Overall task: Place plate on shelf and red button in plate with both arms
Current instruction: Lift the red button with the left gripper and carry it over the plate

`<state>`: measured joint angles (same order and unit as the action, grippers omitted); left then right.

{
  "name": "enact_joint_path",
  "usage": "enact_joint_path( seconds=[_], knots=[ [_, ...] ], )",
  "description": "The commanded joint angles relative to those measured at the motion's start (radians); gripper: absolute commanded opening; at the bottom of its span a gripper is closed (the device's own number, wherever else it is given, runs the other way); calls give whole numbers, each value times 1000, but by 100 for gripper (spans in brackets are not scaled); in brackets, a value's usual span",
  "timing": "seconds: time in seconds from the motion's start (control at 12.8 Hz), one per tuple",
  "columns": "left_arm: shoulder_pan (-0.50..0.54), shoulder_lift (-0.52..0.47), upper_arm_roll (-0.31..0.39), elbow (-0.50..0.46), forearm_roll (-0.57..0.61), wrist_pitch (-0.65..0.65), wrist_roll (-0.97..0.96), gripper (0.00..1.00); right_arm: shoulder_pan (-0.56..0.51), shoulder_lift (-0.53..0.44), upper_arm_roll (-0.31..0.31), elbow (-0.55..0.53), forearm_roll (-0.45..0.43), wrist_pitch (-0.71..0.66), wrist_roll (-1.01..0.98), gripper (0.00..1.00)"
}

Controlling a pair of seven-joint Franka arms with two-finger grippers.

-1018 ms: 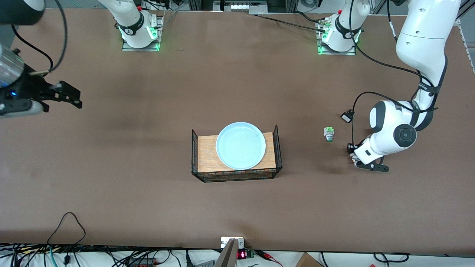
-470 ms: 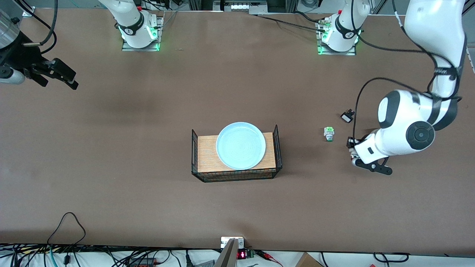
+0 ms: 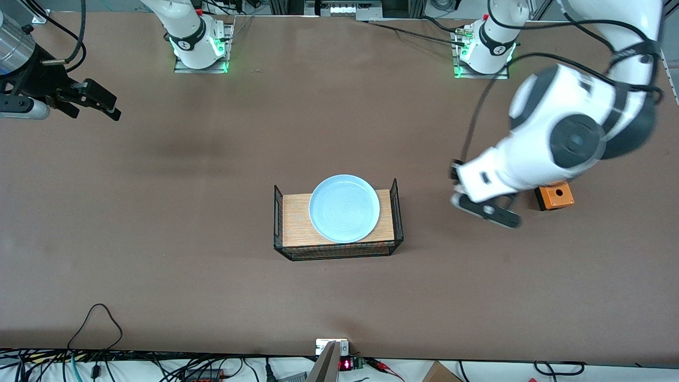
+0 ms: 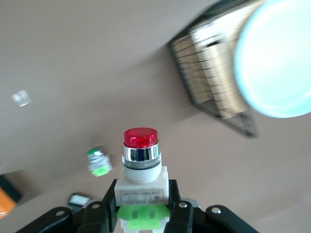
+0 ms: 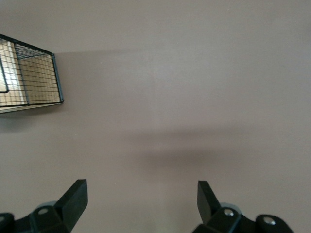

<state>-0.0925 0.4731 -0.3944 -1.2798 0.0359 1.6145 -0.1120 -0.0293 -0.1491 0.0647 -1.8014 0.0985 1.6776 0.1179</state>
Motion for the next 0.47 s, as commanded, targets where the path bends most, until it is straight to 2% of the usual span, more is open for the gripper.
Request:
enact_joint_path(
  seconds=[0.0, 0.08, 0.23, 0.39],
  knots=[
    [-169, 105, 9, 185, 13, 19, -153, 8, -9, -4, 0, 10, 20, -15, -35, 100],
    [-220, 139, 25, 216, 15, 57, -188, 8, -9, -3, 1, 23, 9, -25, -37, 100],
    [-314, 173, 95, 218, 24, 169, -234, 8, -4, 0, 17, 34, -75, -38, -34, 100],
    [-395, 223, 158, 220, 25, 258, -250, 8, -4, 6, 27, 34, -77, -39, -46, 100]
  ],
)
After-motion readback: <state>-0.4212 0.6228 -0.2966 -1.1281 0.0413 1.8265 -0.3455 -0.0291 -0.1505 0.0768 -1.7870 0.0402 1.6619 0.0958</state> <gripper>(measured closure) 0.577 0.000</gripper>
